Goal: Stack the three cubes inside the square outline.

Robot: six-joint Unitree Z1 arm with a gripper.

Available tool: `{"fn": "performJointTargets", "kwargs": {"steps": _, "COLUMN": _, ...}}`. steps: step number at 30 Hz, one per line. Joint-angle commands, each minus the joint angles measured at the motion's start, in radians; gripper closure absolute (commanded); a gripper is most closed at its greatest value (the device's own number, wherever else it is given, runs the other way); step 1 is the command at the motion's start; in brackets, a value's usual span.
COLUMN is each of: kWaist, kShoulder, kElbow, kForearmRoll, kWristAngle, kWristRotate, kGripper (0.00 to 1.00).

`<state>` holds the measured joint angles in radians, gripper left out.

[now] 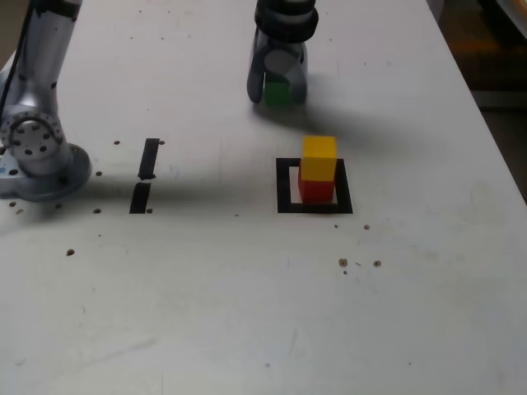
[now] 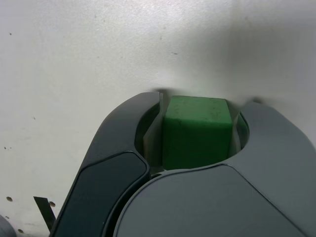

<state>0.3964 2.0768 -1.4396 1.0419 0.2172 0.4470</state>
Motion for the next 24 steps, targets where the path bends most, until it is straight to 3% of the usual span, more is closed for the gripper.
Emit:
{"fn": "performJointTargets", "kwargs": {"steps": 1, "kWaist": 0.001, "kShoulder": -0.003, "kElbow": -0.008, "kForearmRoll": 0.003, "kWristAngle": -0.002, "kWristRotate": -0.002, "kGripper": 0.84}}
{"fn": "performJointTargets", "kwargs": {"steps": 8, "kWaist": -0.024, "kShoulder": -0.087, "kElbow": -0.016, "kForearmRoll": 0.094, "kWristAngle": -0.001, "kWristRotate": -0.015, "kGripper": 0.90}}
{"fn": "performJointTargets", "kwargs": {"steps": 12, "kWaist": -0.099, "kShoulder": -0.200, "kElbow": -0.064, "kForearmRoll": 0.247, "kWristAngle": 0.005, "kWristRotate": -0.047, "kGripper": 0.90}}
{"fn": "performJointTargets", "kwargs": {"steps": 16, "kWaist": -0.246, "kShoulder": -0.328, "kElbow": -0.150, "kForearmRoll": 0.435, "kWristAngle": 0.005, "kWristRotate": -0.145, "kGripper": 0.90}}
{"fn": "performJointTargets", "kwargs": {"steps": 19, "kWaist": -0.384, "kShoulder": -0.377, "kElbow": -0.200, "kForearmRoll": 0.538, "kWristAngle": -0.017, "kWristRotate": -0.280, "kGripper": 0.90}}
{"fn": "performJointTargets", "kwargs": {"steps": 24, "kWaist": -0.539, "kShoulder": -0.355, "kElbow": -0.197, "kForearmRoll": 0.572, "kWristAngle": -0.080, "kWristRotate": -0.465, "kGripper": 0.90}}
